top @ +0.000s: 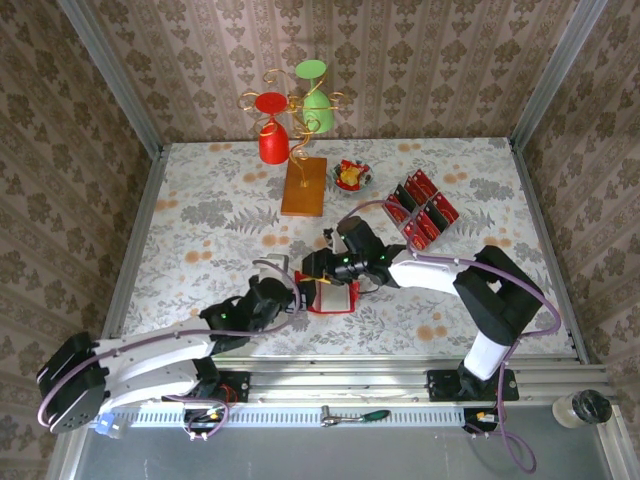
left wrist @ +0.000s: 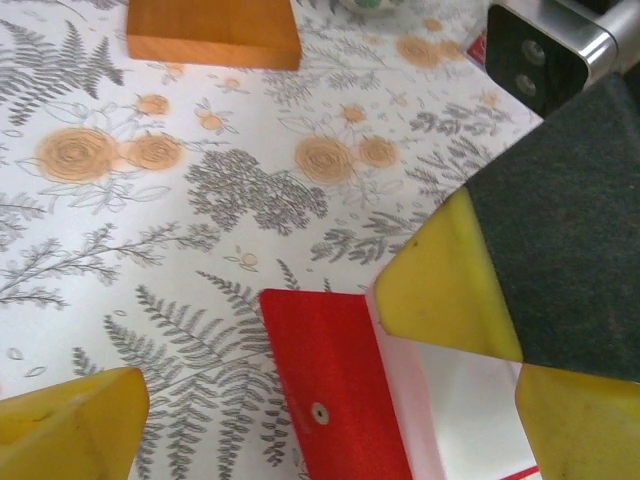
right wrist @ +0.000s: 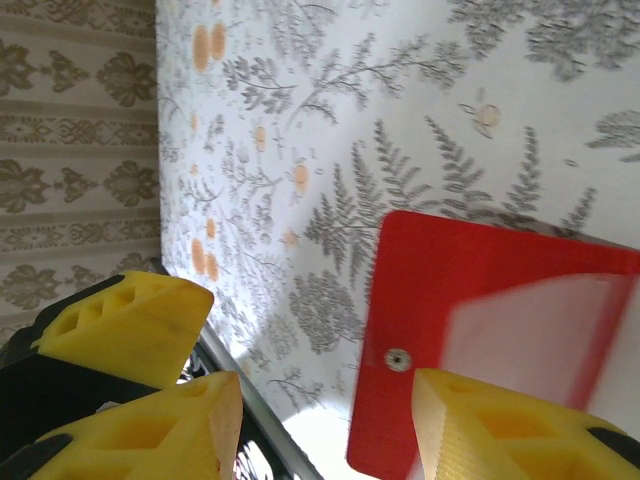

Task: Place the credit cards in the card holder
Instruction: Flip over the card slot in the card holder.

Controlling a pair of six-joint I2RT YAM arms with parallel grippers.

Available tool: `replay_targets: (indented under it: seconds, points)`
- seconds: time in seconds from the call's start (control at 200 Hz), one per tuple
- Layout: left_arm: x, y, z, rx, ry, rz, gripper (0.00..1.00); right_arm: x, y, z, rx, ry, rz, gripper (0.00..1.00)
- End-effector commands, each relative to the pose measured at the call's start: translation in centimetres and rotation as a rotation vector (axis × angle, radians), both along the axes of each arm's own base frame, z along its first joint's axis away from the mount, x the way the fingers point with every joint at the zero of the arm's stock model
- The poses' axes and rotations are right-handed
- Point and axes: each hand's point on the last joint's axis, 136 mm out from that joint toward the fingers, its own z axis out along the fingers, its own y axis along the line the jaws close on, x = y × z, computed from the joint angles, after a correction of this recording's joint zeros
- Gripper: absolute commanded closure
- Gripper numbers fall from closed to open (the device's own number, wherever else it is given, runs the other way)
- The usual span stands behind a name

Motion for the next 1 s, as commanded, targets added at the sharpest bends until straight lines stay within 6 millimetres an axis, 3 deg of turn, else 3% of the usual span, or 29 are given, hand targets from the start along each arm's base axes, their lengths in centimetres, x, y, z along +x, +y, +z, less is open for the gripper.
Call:
replay_targets:
  seconds: [0.0,0.36,0.57,0.705,0.995]
  points:
    - [0.8,2.4,0.4,-0.003,-0.02,0.095,0.04,-0.5,0.5,-2.3,-0.046,0.054,0.002,0.51]
    - [0.5,3.7,-0.5,0.001,0.021,0.111,0.04,-0.4,2.5,-6.3,-0.041,0.125,0.012,0.52]
    - [0.6,3.6,-1.1,0.01,0.037,0.111,0.04,-0.6,2.3,-6.6,-0.04,0.134,0.007,0.52]
    - [0.8,3.3,-1.2,0.007,0.043,0.111,0.04,-0.6,2.5,-5.1,-0.01,0.113,0.014,0.52]
    - [1.1,2.9,-0.9,0.015,0.038,0.107,0.04,0.0,2.7,0.9,0.052,0.017,0.035,0.51]
